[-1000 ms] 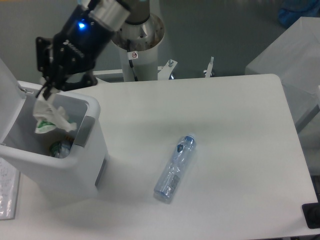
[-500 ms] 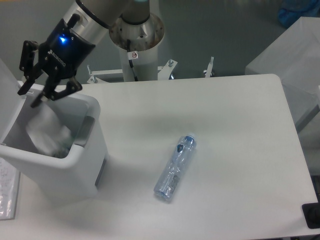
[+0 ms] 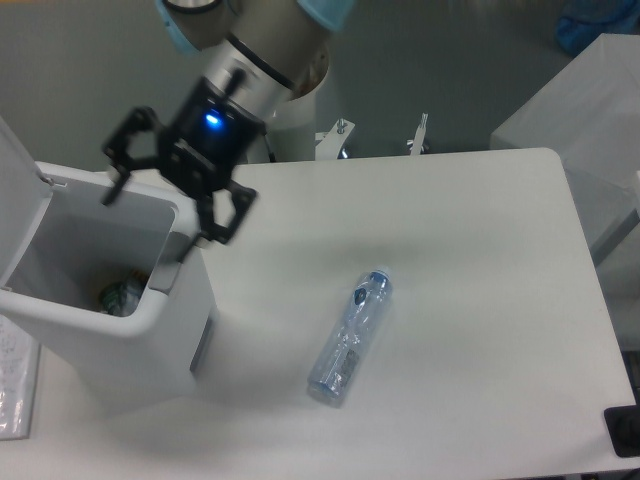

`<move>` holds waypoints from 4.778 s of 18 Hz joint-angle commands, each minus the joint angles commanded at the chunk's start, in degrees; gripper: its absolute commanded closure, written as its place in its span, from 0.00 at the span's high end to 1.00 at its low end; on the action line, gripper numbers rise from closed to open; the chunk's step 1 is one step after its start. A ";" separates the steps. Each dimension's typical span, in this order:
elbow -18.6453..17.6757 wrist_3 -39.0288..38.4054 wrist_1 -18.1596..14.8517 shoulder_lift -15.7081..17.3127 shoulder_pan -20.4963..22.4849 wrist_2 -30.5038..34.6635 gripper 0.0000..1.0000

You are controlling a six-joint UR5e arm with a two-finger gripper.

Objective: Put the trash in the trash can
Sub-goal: 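Move the gripper back over the clear plastic bottle and lower, then grasp the clear plastic bottle by its end with the gripper, then lift the bottle and carry it over the white bin, releasing it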

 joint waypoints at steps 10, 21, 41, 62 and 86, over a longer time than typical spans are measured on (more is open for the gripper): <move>10.99 0.26 0.27 -16.88 1.25 11.93 1.00; 10.74 1.76 -1.40 -22.51 -6.05 33.38 1.00; 11.18 4.39 -7.56 -27.87 -10.88 50.80 1.00; 12.84 -0.79 -5.36 -30.69 -12.82 56.78 0.56; 27.17 -10.18 -3.87 -15.83 -2.89 6.27 0.57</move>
